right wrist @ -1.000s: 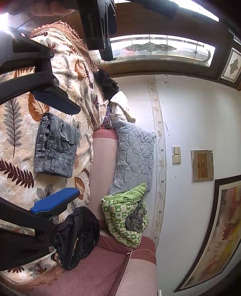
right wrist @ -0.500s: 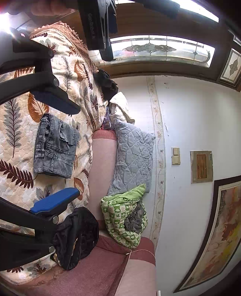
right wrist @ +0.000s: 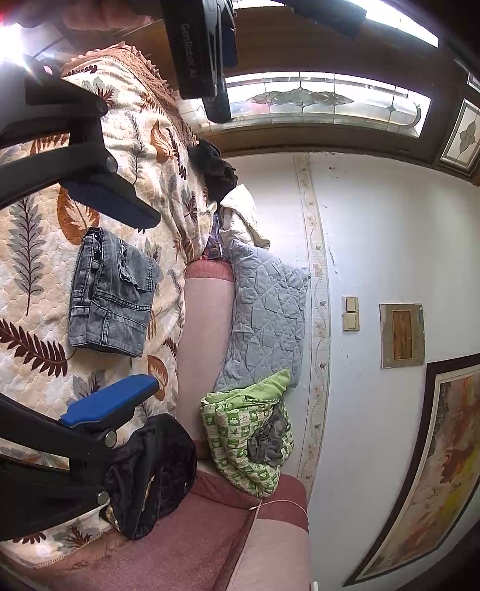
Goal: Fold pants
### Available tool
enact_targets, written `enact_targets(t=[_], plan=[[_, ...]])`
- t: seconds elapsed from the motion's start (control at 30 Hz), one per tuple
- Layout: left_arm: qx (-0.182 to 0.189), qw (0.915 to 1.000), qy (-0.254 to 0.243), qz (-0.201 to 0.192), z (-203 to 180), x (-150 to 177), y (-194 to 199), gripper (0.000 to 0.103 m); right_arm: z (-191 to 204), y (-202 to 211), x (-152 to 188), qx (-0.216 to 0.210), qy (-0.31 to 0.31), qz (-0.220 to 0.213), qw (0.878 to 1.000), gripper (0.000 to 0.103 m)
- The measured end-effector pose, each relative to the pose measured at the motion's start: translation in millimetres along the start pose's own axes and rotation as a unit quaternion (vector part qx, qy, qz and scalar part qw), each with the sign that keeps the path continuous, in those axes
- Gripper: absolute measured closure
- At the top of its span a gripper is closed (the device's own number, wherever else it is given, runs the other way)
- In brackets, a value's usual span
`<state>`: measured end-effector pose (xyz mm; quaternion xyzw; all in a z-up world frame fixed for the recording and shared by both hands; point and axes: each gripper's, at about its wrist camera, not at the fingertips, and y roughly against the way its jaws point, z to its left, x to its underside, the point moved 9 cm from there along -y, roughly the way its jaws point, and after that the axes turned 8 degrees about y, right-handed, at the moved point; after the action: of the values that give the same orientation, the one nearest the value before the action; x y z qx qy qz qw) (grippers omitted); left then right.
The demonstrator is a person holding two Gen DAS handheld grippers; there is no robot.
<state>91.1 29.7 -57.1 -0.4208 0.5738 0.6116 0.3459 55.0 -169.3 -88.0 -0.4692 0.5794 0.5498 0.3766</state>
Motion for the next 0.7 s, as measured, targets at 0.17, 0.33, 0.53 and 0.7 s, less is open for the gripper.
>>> enact_targets(t=[0.17, 0.33, 0.53, 0.7], plan=[[0.006, 1.0, 0.0, 0.002, -0.7, 0.4, -0.3, 0.013, 0.5, -1.1, 1.3, -0.001, 0.001, 0.002, 1.0, 0.019], [0.009, 1.0, 0.0, 0.002, -1.9, 1.2, 0.4, 0.014, 0.9, -3.1, 4.1, -0.002, 0.001, 0.003, 1.0, 0.019], [0.013, 0.9999, 0.001, 0.002, -2.4, 0.9, 1.0, 0.014, 1.5, -4.7, 5.1, -0.002, 0.002, 0.003, 1.0, 0.019], [0.014, 0.9999, 0.0, 0.002, -4.4, 0.9, 2.1, 0.014, 1.8, -5.0, 5.4, -0.002, 0.003, 0.004, 1.0, 0.019]])
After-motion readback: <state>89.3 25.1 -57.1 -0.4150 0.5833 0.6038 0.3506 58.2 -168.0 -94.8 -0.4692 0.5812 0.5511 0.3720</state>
